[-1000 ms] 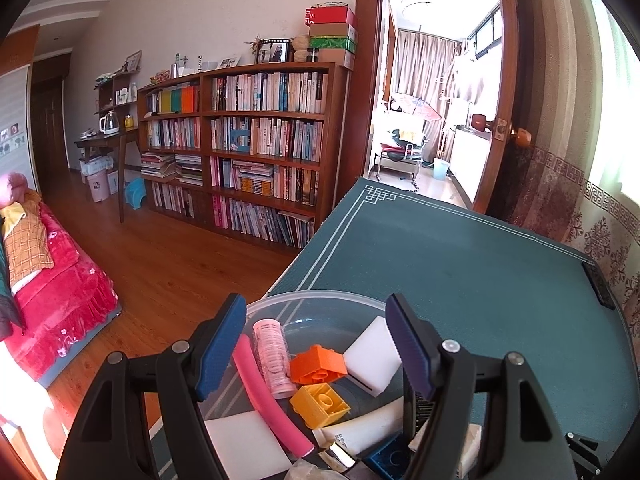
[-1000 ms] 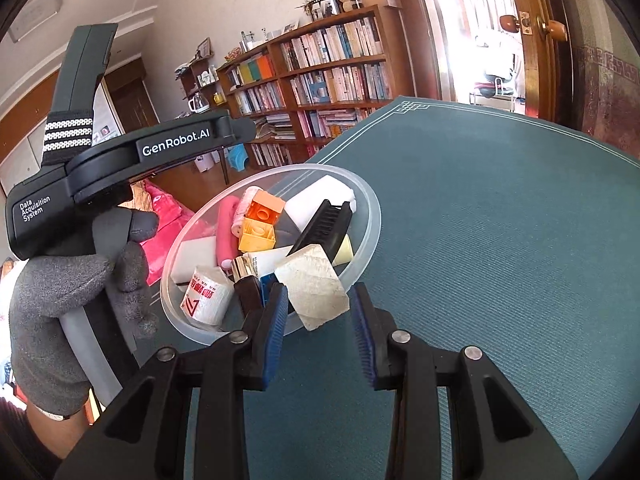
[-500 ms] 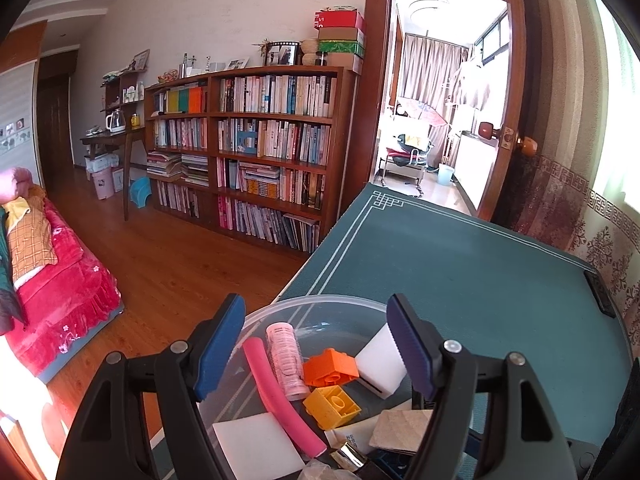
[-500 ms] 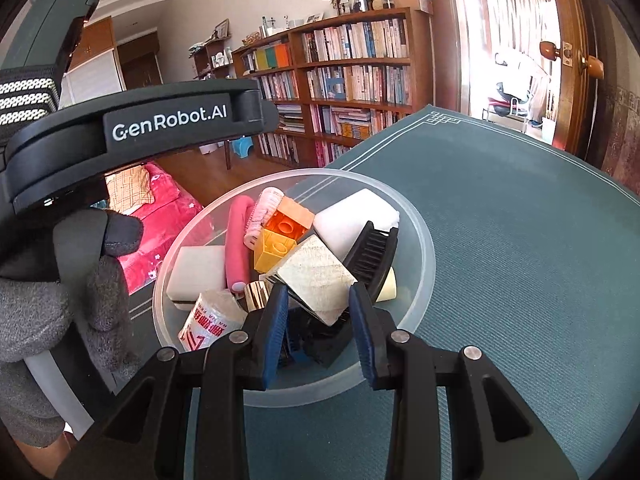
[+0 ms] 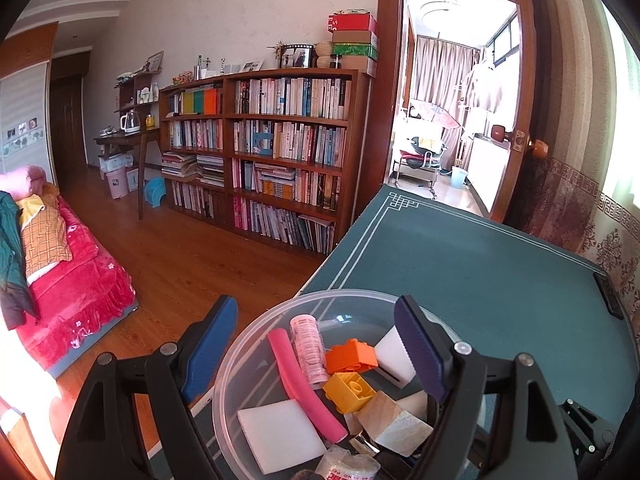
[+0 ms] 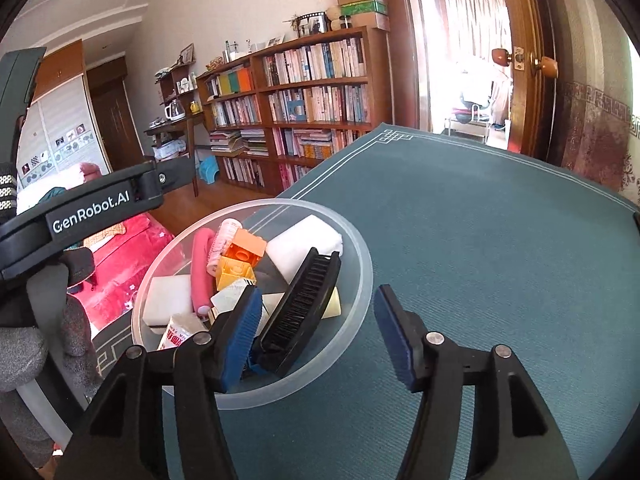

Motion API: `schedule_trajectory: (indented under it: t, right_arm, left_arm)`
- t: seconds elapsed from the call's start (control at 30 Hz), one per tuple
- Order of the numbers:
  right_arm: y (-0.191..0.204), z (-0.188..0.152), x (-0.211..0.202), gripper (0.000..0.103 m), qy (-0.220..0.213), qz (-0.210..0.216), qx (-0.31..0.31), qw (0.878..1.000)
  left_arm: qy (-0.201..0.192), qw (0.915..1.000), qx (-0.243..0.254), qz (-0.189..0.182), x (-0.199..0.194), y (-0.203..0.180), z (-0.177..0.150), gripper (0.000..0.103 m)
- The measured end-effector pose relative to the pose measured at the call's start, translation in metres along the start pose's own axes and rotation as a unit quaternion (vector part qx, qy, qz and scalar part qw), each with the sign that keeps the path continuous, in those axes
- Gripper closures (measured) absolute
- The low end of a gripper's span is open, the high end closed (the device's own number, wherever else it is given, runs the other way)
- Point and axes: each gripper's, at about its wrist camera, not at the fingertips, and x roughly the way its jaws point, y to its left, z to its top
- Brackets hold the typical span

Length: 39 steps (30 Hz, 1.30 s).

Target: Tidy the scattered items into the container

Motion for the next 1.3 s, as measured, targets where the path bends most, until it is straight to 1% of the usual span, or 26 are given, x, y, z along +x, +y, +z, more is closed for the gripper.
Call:
schedule_trajectory:
  t: [0.03,0.13,0.17,0.23,0.27,0.37,0.57,0.67,0.97,1.1,1.23,1.3]
  right_arm:
    - [0.001,0.002,-0.003,0.035,-0.010,-0.010,-0.005,1.000]
    - [0.001,0.007,-0.014,0.026,-0.034,-0.036,-0.006,0.999]
    - [0.000,0.009,-0.015,0.022,-0.035,-0.042,-0.002,0.999]
    - [-0.005,0.011,-0.013,0.021,-0.019,-0.045,0.012,0.999]
    - [-0.008,0.011,-0.011,0.021,-0.007,-0.039,0.019,0.999]
    - [-0.014,0.012,-0.004,0.021,0.020,-0.001,0.037,0.999]
    - [-0.013,0.009,-0.001,0.021,0.040,0.036,0.038,0.998]
    - [-0.009,0.008,0.002,0.021,0.048,0.048,0.034,0.997]
    - [0.014,0.004,0.006,0.021,0.053,0.044,-0.010,0.998]
    - [0.021,0.006,0.005,0.020,0.040,0.039,-0.026,0.998]
    - [0.020,0.005,0.005,0.020,0.036,0.053,-0.021,0.998]
    - [0.018,0.003,0.005,0.020,0.035,0.053,-0.018,0.998]
  left_arm:
    - [-0.003,1.0000,0.001,0.007,-0.002,0.002,0.000,0.011]
    - [-0.019,0.9995,0.007,0.024,-0.013,0.005,-0.003,0.010]
    - [-0.022,0.9992,0.009,0.031,-0.015,0.006,-0.004,0.010]
    - [-0.027,0.9984,0.012,0.048,-0.021,0.007,-0.005,0.010]
    - [-0.031,0.9980,0.014,0.053,-0.023,0.008,-0.006,0.010]
    - [-0.028,0.9981,0.010,0.054,-0.028,0.014,-0.011,0.010]
    - [-0.019,0.9981,0.005,0.059,-0.033,0.020,-0.022,0.010]
    - [-0.017,0.9977,0.010,0.065,-0.035,0.022,-0.026,0.010]
    - [-0.008,0.9969,0.021,0.076,-0.036,0.027,-0.035,0.010]
    - [-0.003,0.9963,0.018,0.083,-0.036,0.033,-0.038,0.010]
    - [0.001,0.9959,0.012,0.090,-0.035,0.039,-0.040,0.010]
    - [0.004,0.9961,0.010,0.088,-0.034,0.042,-0.040,0.010]
